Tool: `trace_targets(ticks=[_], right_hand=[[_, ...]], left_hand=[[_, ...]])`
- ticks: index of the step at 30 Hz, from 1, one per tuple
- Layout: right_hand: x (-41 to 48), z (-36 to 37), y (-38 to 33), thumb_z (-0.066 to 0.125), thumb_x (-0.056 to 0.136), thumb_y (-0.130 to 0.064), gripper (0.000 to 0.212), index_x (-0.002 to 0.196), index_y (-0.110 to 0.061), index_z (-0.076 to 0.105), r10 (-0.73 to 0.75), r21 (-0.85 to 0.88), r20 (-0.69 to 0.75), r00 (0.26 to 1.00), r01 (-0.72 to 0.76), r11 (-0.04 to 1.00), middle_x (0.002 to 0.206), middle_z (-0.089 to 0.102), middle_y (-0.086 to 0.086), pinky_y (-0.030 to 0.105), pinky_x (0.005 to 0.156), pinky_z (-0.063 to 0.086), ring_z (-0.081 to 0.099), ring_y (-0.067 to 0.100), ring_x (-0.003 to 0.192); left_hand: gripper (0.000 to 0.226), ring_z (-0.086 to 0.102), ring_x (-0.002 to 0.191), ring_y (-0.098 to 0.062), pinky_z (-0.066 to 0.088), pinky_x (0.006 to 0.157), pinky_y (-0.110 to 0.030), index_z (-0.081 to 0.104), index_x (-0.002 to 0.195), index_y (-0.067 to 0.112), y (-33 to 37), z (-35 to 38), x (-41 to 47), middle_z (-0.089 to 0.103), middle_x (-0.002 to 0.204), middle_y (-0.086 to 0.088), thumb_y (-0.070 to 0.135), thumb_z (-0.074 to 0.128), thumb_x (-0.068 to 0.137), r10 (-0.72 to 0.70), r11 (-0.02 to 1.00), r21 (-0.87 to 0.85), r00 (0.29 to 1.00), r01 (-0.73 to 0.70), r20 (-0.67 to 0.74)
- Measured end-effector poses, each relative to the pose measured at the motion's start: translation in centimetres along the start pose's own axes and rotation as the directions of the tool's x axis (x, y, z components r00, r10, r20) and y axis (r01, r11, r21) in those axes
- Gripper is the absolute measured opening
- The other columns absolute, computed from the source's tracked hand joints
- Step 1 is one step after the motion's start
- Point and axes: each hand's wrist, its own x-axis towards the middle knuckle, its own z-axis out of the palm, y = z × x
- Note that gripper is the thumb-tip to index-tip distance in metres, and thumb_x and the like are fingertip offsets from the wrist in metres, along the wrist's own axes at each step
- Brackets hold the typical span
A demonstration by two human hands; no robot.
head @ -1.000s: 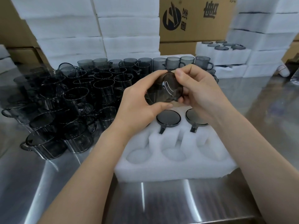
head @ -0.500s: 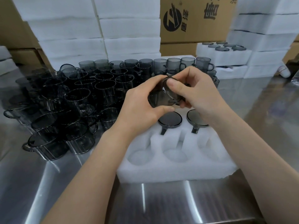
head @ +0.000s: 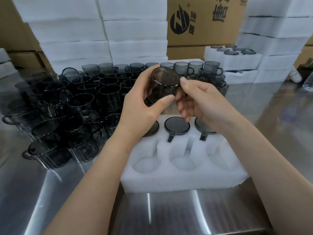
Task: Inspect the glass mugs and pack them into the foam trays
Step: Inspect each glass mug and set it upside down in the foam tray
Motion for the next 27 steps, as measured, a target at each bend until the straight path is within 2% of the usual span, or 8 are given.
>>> trace_targets(ticks=[6,9,12,14,18,21,23,27], right_hand=[[0.2,0.0,0.3,0.047,0.092,-0.037,0.036,0.065,-0.020,0.062,-0.037,0.158,0.070,0.997,0.026,0.987,0.055,0.049,0.001,0.023,0.044,0.035,0.043,0.015,0.046],[0.2,-0.2,0.4,0.044,0.095,-0.031,0.034,0.073,-0.020,0.068,-0.093,0.275,0.123,0.988,0.056,0.960,0.058,0.050,0.001,0.023,0.046,0.035,0.043,0.015,0.049],[0.2,-0.3,0.3,0.051,0.092,-0.032,0.025,0.086,-0.019,0.072,-0.177,0.359,0.167,0.970,0.108,0.927,0.062,0.052,0.000,0.023,0.048,0.035,0.043,0.013,0.050],[0.1,-0.3,0.3,0.054,0.089,-0.029,0.021,0.093,-0.020,0.072,-0.224,0.360,0.168,0.960,0.151,0.921,0.062,0.052,-0.002,0.022,0.047,0.033,0.042,0.011,0.048],[0.1,-0.5,0.2,0.055,0.092,-0.017,0.021,0.094,-0.025,0.075,-0.261,0.186,0.091,0.961,0.241,0.953,0.058,0.052,-0.003,0.020,0.043,0.026,0.035,0.010,0.043],[0.2,-0.3,0.2,0.065,0.088,-0.028,0.013,0.085,-0.028,0.078,-0.275,0.104,0.013,0.961,0.273,0.957,0.049,0.045,-0.006,0.018,0.042,0.026,0.033,0.008,0.041],[0.2,-0.1,0.2,0.071,0.081,-0.040,0.014,0.080,-0.028,0.078,-0.275,0.131,-0.008,0.961,0.274,0.953,0.044,0.040,-0.007,0.019,0.043,0.026,0.032,0.007,0.040],[0.2,0.1,0.2,0.059,0.083,-0.043,0.027,0.069,-0.025,0.074,-0.220,0.257,0.000,0.976,0.212,0.943,0.043,0.037,-0.010,0.017,0.047,0.034,0.034,0.007,0.041]], left_hand=[[0.049,0.060,0.114,-0.005,0.044,0.100,-0.022,0.051,0.125,0.009,0.5,0.1,0.1,0.062,0.117,0.006,0.009,0.069,0.080,-0.062,0.995,-0.071,0.998,0.063,0.015],[0.045,0.064,0.106,-0.004,0.048,0.091,-0.020,0.054,0.123,0.004,1.1,0.1,0.1,0.066,0.112,0.002,0.013,0.068,0.081,-0.105,0.986,-0.131,0.994,0.103,-0.011],[0.036,0.066,0.102,-0.007,0.051,0.087,-0.022,0.058,0.117,0.006,1.7,0.2,0.2,0.070,0.109,0.000,0.020,0.064,0.085,-0.164,0.966,-0.205,0.986,0.158,-0.010],[0.031,0.068,0.105,-0.016,0.054,0.090,-0.029,0.061,0.112,0.012,1.8,0.3,0.2,0.072,0.108,-0.002,0.027,0.061,0.085,-0.240,0.932,-0.275,0.971,0.237,0.023],[0.028,0.071,0.100,-0.021,0.056,0.084,-0.028,0.065,0.105,0.017,1.8,0.2,0.3,0.075,0.099,0.000,0.035,0.059,0.085,-0.362,0.835,-0.401,0.925,0.376,0.114],[0.042,0.072,0.098,-0.026,0.058,0.079,-0.029,0.063,0.115,0.007,1.9,0.2,0.2,0.074,0.106,-0.009,0.038,0.055,0.088,-0.389,0.794,-0.434,0.904,0.426,0.176],[0.049,0.072,0.098,-0.027,0.058,0.079,-0.030,0.060,0.120,0.003,2.0,0.4,0.2,0.074,0.108,-0.012,0.040,0.053,0.089,-0.397,0.787,-0.428,0.896,0.444,0.200],[0.035,0.072,0.098,-0.028,0.059,0.084,-0.033,0.063,0.111,0.011,1.9,0.5,0.2,0.074,0.106,-0.011,0.035,0.057,0.086,-0.376,0.806,-0.422,0.909,0.416,0.177]])
